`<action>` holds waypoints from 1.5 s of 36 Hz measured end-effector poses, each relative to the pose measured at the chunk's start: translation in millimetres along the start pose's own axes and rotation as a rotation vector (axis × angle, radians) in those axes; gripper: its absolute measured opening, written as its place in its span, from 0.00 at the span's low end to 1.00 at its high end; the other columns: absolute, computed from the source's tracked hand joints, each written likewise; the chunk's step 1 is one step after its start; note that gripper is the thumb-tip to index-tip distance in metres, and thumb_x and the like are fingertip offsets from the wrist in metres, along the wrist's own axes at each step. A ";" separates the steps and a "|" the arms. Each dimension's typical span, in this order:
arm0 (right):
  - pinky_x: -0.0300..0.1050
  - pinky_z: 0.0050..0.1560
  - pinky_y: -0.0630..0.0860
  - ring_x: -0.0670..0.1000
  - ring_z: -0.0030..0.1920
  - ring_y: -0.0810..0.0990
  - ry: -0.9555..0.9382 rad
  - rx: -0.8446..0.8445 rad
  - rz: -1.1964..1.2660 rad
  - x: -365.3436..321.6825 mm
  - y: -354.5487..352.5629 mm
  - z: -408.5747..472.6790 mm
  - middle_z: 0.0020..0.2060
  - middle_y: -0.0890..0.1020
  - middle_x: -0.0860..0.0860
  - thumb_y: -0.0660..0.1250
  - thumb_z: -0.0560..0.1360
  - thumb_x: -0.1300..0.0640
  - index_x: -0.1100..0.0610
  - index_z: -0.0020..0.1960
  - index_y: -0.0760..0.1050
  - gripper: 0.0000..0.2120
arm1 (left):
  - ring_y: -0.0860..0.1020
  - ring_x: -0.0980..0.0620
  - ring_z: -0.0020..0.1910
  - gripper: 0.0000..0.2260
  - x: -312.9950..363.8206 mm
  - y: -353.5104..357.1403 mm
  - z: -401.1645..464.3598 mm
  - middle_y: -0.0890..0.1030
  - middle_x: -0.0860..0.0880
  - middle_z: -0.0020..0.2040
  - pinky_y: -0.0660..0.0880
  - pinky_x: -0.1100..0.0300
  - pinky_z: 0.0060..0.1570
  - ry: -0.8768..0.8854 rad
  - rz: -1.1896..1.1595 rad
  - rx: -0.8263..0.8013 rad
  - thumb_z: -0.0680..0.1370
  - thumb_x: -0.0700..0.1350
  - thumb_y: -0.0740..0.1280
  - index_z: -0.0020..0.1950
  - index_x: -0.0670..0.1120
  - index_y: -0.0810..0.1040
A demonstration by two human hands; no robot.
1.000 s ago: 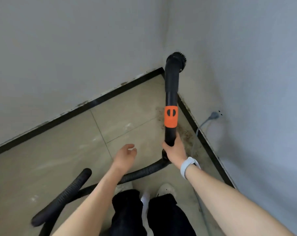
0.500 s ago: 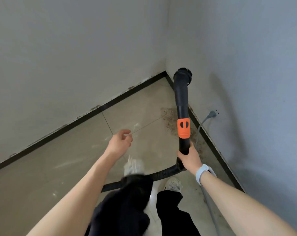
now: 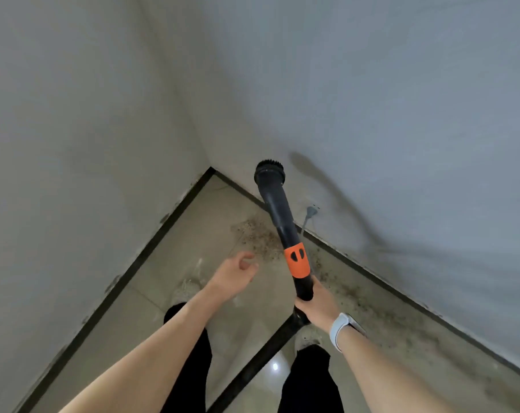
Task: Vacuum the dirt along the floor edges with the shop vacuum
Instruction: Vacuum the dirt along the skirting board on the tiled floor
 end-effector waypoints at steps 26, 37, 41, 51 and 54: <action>0.45 0.39 0.69 0.57 0.43 0.75 0.202 0.383 0.342 -9.7 83.9 -57.0 0.45 0.74 0.55 0.67 0.68 0.68 0.61 0.52 0.70 0.14 | 0.73 0.55 0.63 0.18 42.7 -20.6 -2.9 0.74 0.54 0.63 0.74 0.54 0.60 0.311 0.295 -0.645 0.79 0.50 0.66 0.66 0.53 0.65; 0.44 0.42 0.69 0.55 0.46 0.76 0.254 0.333 0.537 21.2 101.9 -68.3 0.45 0.77 0.54 0.67 0.72 0.65 0.58 0.60 0.69 0.18 | 0.75 0.44 0.65 0.11 15.1 46.4 -0.3 0.76 0.41 0.65 0.69 0.47 0.67 0.134 0.123 -0.783 0.80 0.40 0.63 0.62 0.43 0.73; 0.44 0.46 0.69 0.54 0.48 0.76 0.318 0.422 0.701 34.8 127.2 -71.3 0.47 0.77 0.53 0.69 0.75 0.59 0.59 0.60 0.69 0.17 | 0.77 0.46 0.62 0.14 -7.4 64.2 -1.3 0.78 0.40 0.62 0.72 0.48 0.64 0.178 0.205 -0.745 0.80 0.40 0.64 0.64 0.38 0.72; 0.46 0.44 0.73 0.56 0.45 0.78 0.455 0.562 0.876 29.7 214.8 -83.8 0.44 0.79 0.55 0.68 0.76 0.53 0.61 0.58 0.66 0.18 | 0.79 0.50 0.56 0.16 -70.8 68.5 0.7 0.79 0.43 0.59 0.79 0.60 0.54 0.251 0.333 -0.743 0.78 0.39 0.66 0.64 0.37 0.70; 0.48 0.51 0.73 0.57 0.50 0.79 0.457 0.464 0.887 31.8 227.5 -100.4 0.50 0.79 0.57 0.67 0.77 0.52 0.59 0.61 0.66 0.19 | 0.78 0.51 0.59 0.17 -79.9 68.8 -7.1 0.78 0.44 0.60 0.77 0.56 0.57 0.237 0.365 -0.781 0.79 0.41 0.66 0.66 0.39 0.69</action>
Point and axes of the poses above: each hand's wrist, its own z-axis towards the middle knuckle, its own y-axis out of the palm, x = y × z, the point moved 1 cm from there along z, towards the middle knuckle
